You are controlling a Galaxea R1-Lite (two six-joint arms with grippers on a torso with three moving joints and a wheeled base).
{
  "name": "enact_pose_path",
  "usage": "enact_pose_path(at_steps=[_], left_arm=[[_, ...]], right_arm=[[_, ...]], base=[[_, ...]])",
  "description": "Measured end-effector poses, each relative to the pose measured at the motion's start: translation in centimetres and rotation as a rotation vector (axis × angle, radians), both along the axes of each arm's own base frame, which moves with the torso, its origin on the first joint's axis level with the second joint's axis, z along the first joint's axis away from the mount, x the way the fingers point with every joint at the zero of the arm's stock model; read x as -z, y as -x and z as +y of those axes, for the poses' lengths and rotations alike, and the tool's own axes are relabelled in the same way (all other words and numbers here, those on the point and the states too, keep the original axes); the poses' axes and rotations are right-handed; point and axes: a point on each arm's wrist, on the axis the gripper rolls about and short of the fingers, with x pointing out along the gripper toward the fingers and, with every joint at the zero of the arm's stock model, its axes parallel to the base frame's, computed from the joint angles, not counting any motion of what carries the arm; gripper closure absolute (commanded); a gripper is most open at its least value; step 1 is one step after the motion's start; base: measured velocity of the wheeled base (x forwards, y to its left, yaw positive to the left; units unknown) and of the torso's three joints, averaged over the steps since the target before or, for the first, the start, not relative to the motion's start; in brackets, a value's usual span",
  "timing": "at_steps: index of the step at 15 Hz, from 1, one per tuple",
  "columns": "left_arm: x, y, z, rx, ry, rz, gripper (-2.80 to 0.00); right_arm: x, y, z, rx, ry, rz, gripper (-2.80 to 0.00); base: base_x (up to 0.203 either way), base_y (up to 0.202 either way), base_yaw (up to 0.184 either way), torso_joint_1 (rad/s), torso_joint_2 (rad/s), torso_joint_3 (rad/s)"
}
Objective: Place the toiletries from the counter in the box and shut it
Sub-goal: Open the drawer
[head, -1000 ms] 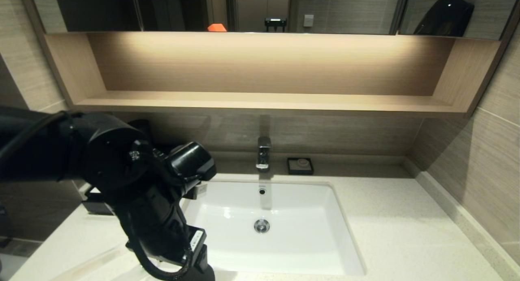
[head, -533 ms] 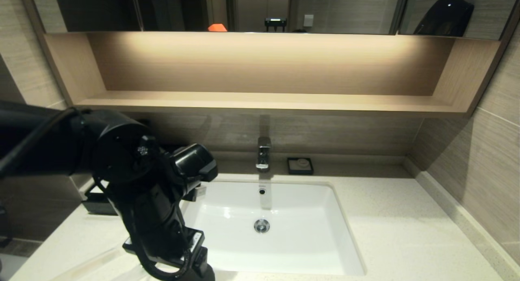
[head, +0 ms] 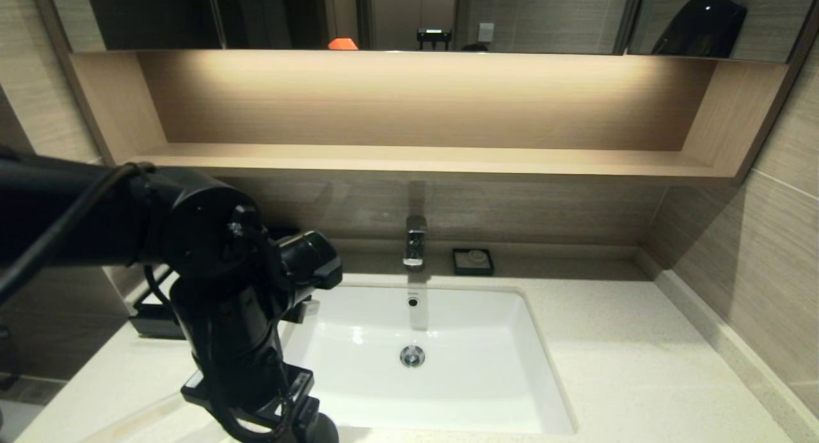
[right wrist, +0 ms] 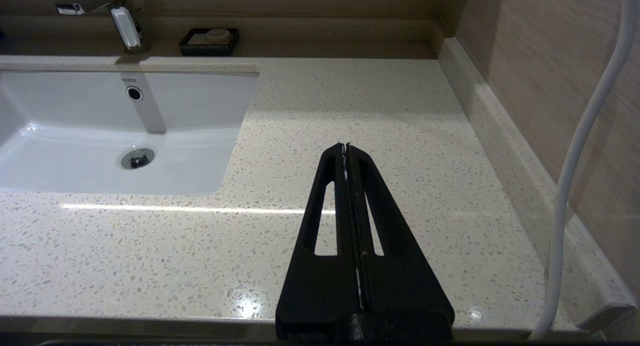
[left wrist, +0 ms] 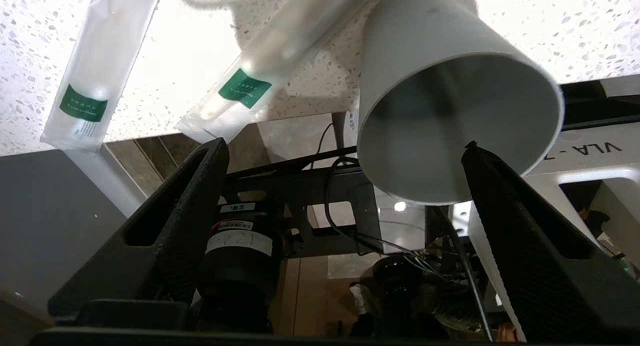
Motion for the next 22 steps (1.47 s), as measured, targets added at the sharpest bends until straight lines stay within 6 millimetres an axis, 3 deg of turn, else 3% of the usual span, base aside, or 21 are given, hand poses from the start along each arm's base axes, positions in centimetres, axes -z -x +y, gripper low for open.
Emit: enact_pose_path(at_steps=[9, 22], left_arm=[[-0.6, 2.2, 1.9, -0.001, 0.002, -0.006, -2.8], [0.7, 1.6, 4.2, 0.075, 0.029, -0.045, -2.8]], right_arm=[[0.0, 0.0, 0.0, 0.0, 0.0, 0.0, 0.0], [0.0, 0.0, 0.0, -0.001, 0.0, 0.0, 0.0]], base=[[0.0, 0.0, 0.0, 0.0, 0.0, 0.0], [0.0, 0.0, 0.0, 0.0, 0.0, 0.0]])
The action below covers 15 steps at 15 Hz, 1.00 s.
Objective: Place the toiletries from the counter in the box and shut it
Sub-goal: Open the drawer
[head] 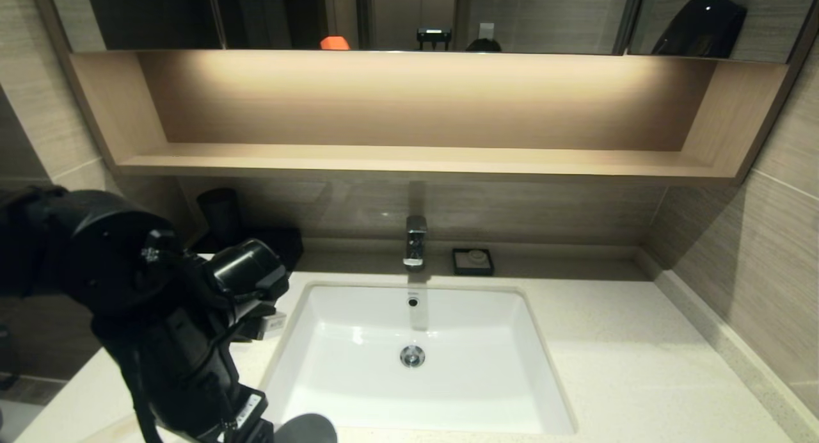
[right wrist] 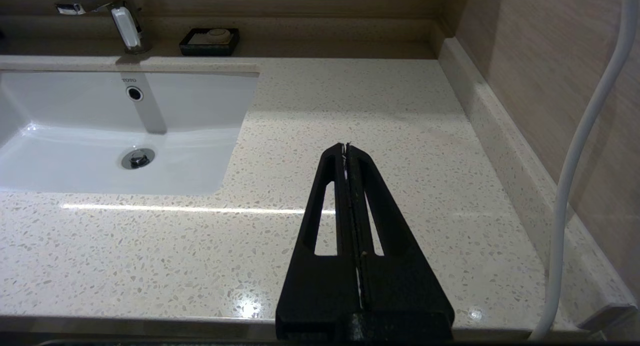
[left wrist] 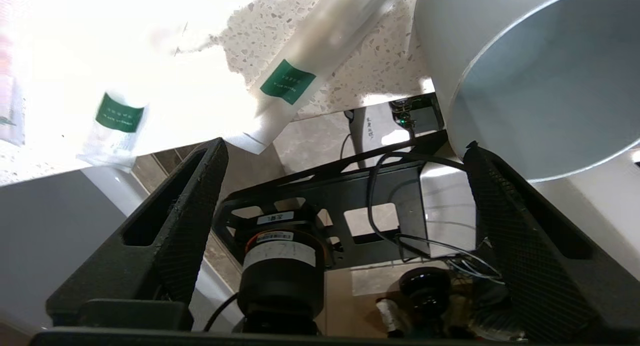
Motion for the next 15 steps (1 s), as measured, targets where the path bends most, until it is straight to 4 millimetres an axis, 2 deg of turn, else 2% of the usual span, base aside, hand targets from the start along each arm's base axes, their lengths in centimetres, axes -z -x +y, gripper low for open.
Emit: enact_pose_path(at_steps=[10, 15], left_arm=[[-0.4, -2.0, -0.8, 0.03, 0.032, -0.059, -2.8], [-0.1, -2.5, -0.6, 0.134, 0.018, -0.053, -2.8]], right_arm=[[0.0, 0.0, 0.0, 0.0, 0.0, 0.0, 0.0], [0.0, 0.0, 0.0, 0.001, 0.0, 0.0, 0.0]], base=[[0.0, 0.0, 0.0, 0.0, 0.0, 0.0], [0.0, 0.0, 0.0, 0.0, 0.0, 0.0]])
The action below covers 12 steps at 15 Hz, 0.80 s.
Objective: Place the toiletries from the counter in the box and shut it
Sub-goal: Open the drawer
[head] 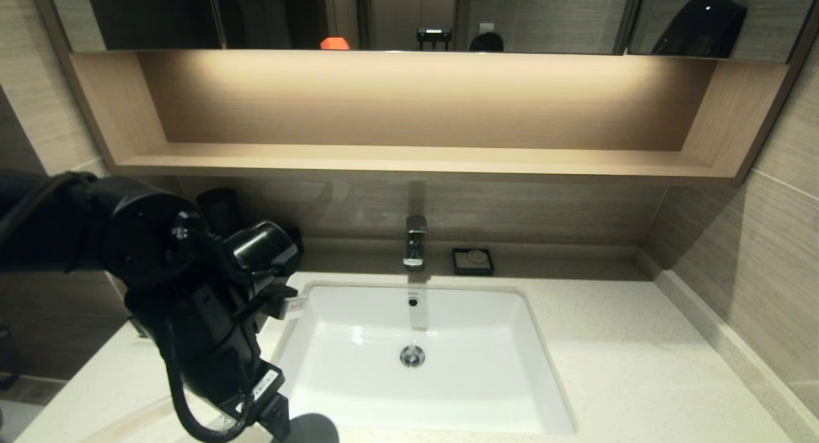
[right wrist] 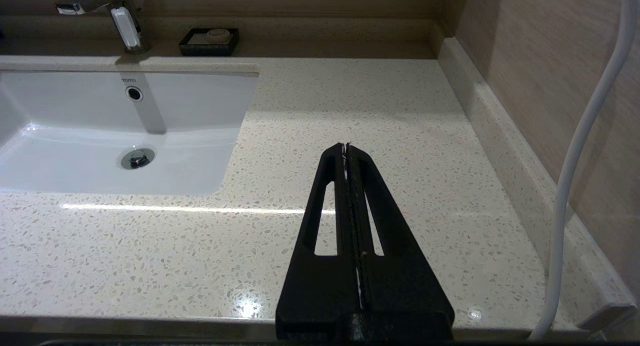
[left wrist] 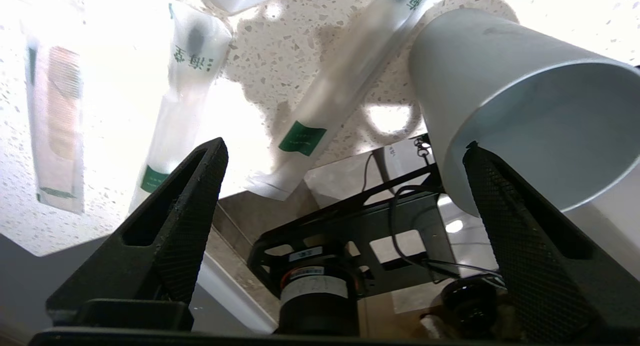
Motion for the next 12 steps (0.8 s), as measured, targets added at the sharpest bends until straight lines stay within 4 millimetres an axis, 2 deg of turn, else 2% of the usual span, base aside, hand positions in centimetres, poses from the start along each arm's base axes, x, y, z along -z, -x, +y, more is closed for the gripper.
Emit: enact_pose_path(at_steps=[6, 12], left_arm=[[0.5, -0.8, 0.5, 0.077, -0.013, 0.006, -2.8], [0.3, -1.4, 0.2, 0.151, -0.007, -0.006, -2.8]], right_arm=[[0.0, 0.0, 0.0, 0.0, 0.0, 0.0, 0.0], [0.0, 0.0, 0.0, 0.0, 0.0, 0.0, 0.0]], base=[[0.0, 0.0, 0.0, 0.0, 0.0, 0.0], [0.0, 0.0, 0.0, 0.0, 0.0, 0.0]])
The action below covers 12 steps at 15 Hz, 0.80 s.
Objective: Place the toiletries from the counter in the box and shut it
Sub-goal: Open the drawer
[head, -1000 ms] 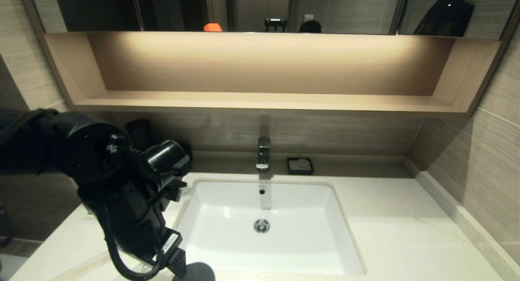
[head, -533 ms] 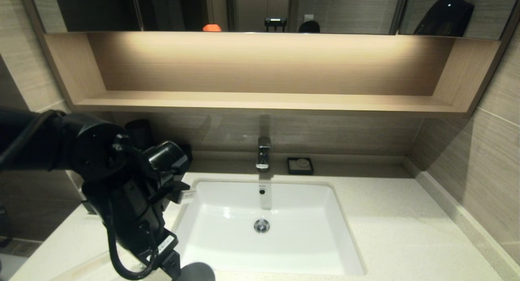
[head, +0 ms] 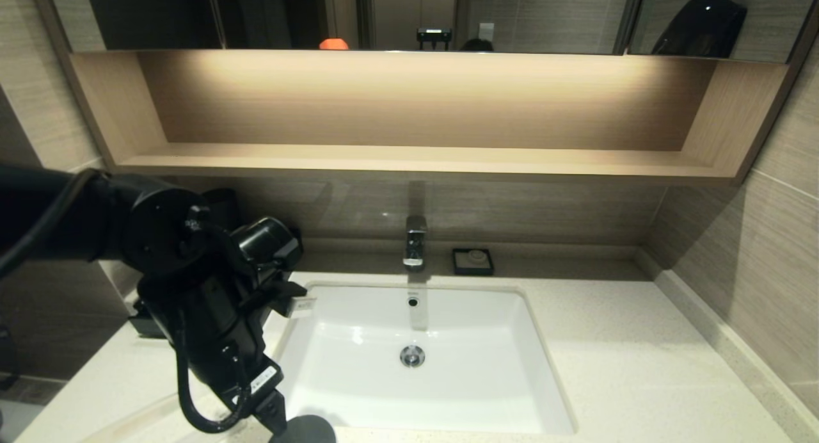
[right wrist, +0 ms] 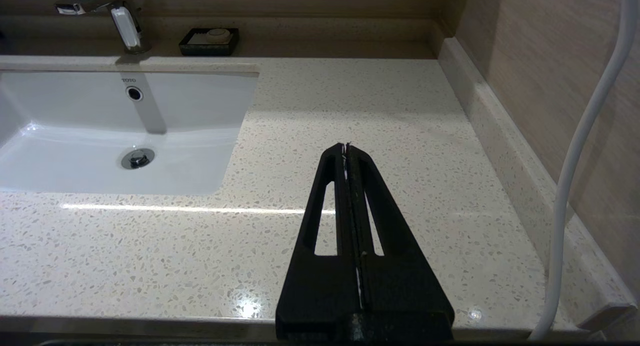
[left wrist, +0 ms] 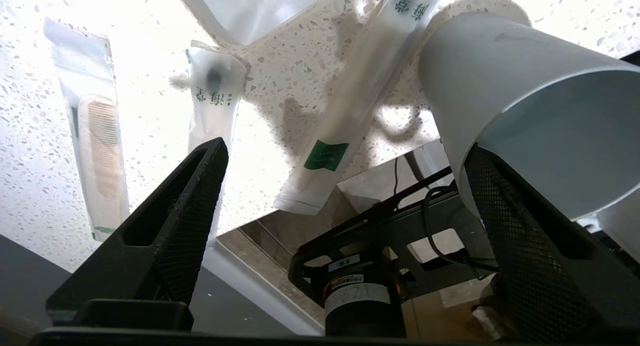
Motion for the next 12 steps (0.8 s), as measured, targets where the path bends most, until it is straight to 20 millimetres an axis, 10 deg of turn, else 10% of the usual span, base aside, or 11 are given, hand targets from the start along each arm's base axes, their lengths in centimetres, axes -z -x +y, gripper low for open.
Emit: enact_pose_path(at_steps=[12], left_arm=[[-0.7, 0.0, -1.5, 0.139, 0.042, 0.034, -2.8]], right_arm=[[0.0, 0.0, 0.0, 0.0, 0.0, 0.0, 0.0]], base=[[0.0, 0.0, 0.0, 0.0, 0.0, 0.0]])
